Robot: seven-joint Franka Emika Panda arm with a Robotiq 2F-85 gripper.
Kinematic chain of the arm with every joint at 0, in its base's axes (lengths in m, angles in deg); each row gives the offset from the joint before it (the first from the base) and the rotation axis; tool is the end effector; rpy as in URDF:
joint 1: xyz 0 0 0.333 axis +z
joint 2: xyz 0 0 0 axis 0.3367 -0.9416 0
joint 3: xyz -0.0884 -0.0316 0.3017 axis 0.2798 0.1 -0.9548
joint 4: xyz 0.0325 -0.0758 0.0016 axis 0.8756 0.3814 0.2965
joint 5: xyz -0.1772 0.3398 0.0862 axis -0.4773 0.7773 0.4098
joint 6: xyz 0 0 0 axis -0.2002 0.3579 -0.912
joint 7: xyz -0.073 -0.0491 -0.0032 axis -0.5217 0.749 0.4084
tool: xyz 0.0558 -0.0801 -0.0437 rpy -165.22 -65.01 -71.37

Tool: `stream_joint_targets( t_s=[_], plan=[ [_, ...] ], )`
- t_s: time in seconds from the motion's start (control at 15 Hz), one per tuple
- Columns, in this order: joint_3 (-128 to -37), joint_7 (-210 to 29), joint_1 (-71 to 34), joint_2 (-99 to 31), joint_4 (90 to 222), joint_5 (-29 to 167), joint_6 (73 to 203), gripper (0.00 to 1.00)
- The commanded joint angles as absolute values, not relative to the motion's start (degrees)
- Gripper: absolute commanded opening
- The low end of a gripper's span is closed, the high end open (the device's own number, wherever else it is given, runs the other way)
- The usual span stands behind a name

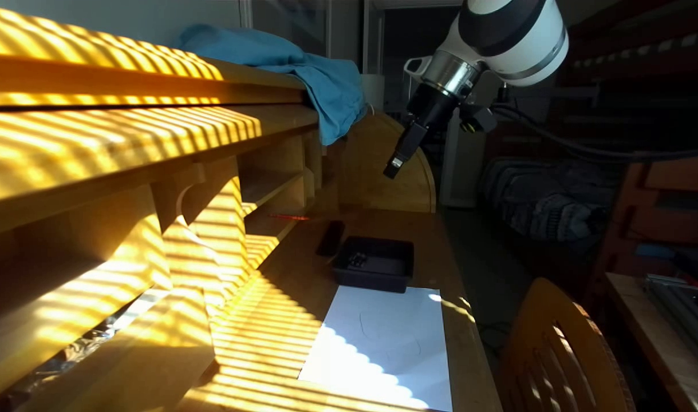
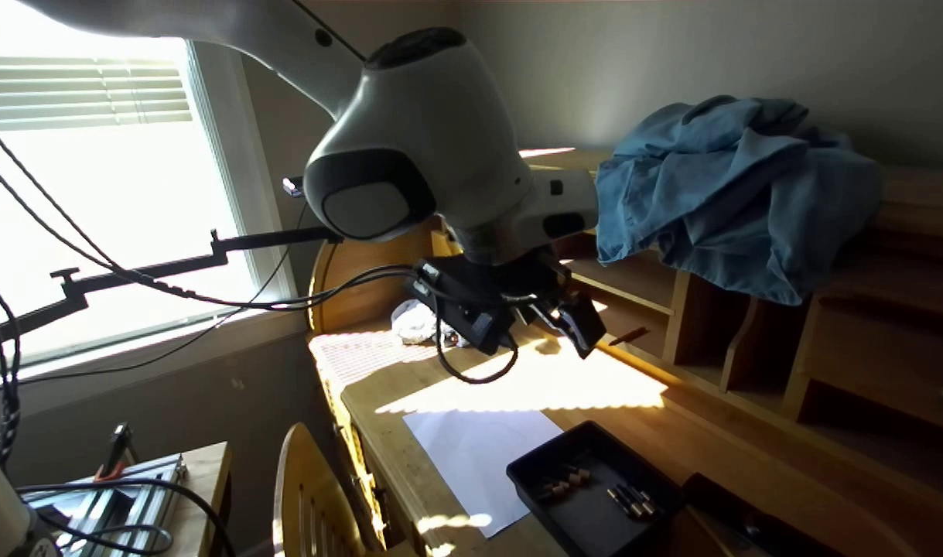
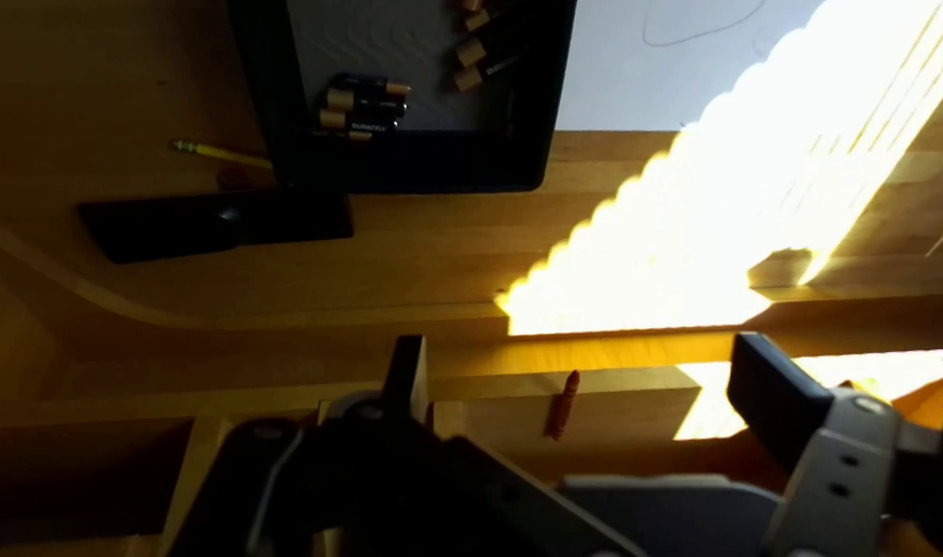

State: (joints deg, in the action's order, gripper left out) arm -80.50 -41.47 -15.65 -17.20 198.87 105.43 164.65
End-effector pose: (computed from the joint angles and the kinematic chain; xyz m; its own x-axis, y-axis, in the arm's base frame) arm 0.5300 -0.0440 0.3712 0.8426 0.1782 0.5083 0.2339 -0.9711 -0.0473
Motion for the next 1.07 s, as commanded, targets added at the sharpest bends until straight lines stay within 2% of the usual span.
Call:
stream_joint_targets(
  t_s=[0.0,0.47,1.0],
  plan=[
    [-81.5,-29.8,-14.9,-20.6,195.4,119.3,166.6,1.0],
    [-81.3,-31.4,-15.2,-20.7,195.8,117.0,165.6,1.0],
    [-80.7,-31.1,-15.9,-26.8,190.8,118.5,166.1,1.0]
  ],
)
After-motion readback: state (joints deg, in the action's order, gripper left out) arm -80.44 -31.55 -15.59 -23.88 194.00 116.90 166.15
